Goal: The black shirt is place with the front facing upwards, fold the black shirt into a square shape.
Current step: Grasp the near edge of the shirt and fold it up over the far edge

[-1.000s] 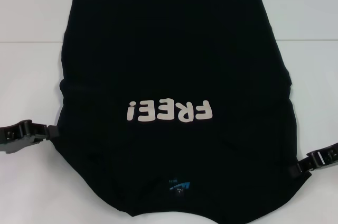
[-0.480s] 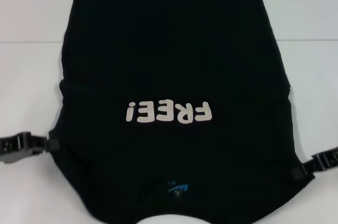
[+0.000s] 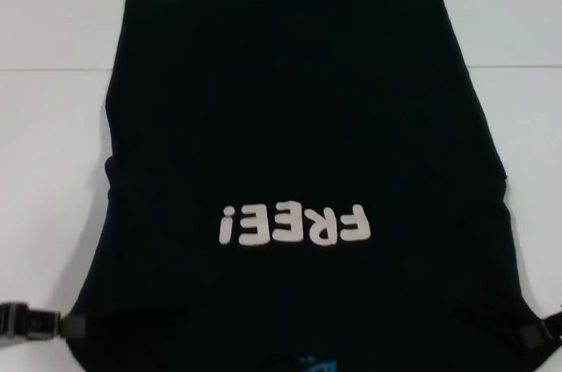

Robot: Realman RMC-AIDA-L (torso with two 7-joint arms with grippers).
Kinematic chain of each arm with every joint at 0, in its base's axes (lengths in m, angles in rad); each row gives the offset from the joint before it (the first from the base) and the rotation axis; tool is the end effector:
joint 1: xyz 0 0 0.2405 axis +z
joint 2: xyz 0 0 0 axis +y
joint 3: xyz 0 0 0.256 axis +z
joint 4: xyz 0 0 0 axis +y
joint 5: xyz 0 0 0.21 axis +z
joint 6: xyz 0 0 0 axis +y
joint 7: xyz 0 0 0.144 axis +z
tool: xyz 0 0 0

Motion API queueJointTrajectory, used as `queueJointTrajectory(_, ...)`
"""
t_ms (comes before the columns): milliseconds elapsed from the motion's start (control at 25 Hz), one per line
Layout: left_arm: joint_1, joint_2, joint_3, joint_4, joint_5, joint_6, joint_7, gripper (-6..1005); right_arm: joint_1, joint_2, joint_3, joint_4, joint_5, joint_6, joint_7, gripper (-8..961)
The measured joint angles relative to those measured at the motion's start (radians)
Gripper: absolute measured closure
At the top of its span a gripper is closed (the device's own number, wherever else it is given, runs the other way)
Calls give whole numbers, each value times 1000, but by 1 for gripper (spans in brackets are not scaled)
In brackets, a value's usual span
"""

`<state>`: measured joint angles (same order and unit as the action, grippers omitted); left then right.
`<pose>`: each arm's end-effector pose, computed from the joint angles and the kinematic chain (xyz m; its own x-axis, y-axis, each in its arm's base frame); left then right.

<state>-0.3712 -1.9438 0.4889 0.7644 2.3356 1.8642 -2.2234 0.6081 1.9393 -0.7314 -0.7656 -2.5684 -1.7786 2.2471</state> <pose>-0.3434 0.2519 0.0745 0.1376 0.9547 0.2638 0.9696 -0.1842 0.1610 0.3044 0.3134 0.0518 0.3856 -0.9192 0.0804 -0.9160 -0.3918 -0.0862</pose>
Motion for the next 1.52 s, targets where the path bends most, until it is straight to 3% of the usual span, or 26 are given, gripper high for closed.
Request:
queueJointTrajectory(200,39,-24,-1,61,0,99,10,972,-18,-6,25,0,2,-45,-38,903)
queueJointTrajectory(400,35,-25,-5,48,-2,96,15,972,-26,-7,59,5,2,-46,-56,904)
queueJointTrajectory(680,-60,-15,-102,-30,-86,78,18,971,-12,-5,168,12,107,-51,-71,903)
queueJointTrajectory(880,-163,-10,-174,-94,-105,-30,-66,971,-1,-12,209,12,252,-12,-20,904)
queueJointTrajectory(1160,-289,-2,-180,-139,-178,-264,-116,970,53,-24,222,7,401,230,41,903)
queueJointTrajectory(1360,-366,-6,-117,-180,-177,-529,-120,970,122,8,184,51,408,531,16,904)
queueJointTrajectory(1520,-381,-44,42,-198,-170,-776,-123,970,169,38,54,138,401,793,-28,903)
